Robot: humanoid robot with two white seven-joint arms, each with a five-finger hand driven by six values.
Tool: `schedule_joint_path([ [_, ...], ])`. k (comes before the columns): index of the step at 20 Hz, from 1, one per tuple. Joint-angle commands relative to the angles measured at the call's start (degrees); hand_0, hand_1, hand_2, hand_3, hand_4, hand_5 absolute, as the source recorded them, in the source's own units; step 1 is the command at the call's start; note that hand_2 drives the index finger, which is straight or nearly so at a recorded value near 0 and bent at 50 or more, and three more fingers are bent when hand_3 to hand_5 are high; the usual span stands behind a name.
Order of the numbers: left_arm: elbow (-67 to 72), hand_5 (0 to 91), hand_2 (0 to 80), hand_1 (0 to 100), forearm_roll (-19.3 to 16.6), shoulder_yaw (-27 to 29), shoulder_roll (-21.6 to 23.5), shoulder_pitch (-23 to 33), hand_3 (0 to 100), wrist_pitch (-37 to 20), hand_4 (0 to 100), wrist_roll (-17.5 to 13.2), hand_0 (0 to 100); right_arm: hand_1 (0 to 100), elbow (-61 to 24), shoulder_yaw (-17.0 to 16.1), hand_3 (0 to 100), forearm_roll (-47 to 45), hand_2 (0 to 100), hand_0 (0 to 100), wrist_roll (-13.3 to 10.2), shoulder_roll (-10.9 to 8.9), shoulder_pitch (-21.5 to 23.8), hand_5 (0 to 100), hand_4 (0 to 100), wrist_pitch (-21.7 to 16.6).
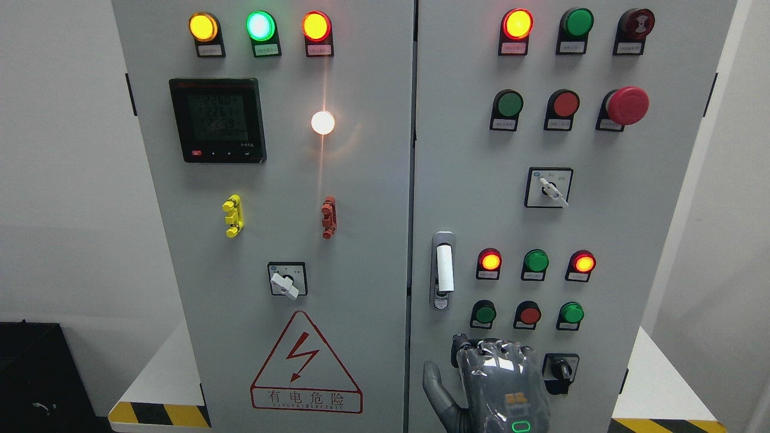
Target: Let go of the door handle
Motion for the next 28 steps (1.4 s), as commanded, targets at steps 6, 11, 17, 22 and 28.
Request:
schedule_joint_path([
  [6,0.0,0.0,0.0,56,0.0,0.0,0.0,1.0,0,0.0,0,0.0,12,1,-5.5,-0.1,100,0.0,82,40,-0.1,0.05,2.8,100,100,-0.6],
  [11,0.0,0.0,0.0,56,0.0,0.0,0.0,1.0,0,0.0,0,0.0,12,0,-5.6,-0.1,100,0.0,92,32,0.5,0.05,1.4,100,100,-0.5],
  [17,0.0,0.0,0.0,56,0.0,0.0,0.0,1.0,0,0.0,0,0.0,12,6,-1.8,-0.4,100,0.6,95,26,1.7,0.05,-3.8,100,100,-0.4],
  [22,0.0,0.0,0.0,56,0.0,0.0,0.0,1.0,0,0.0,0,0.0,12,11,1.4,-0.6,100,0.8,97,25,1.7,-0.04,-6.8,100,100,-0.2],
  [28,0.1,0.0,0.0,56,-0.1,0.0,0.0,1.0,0,0.0,0,0.0,12,17,5.4,-0.7,100,0.9,97,23,1.7,0.05,-11.0,99,100,0.2],
])
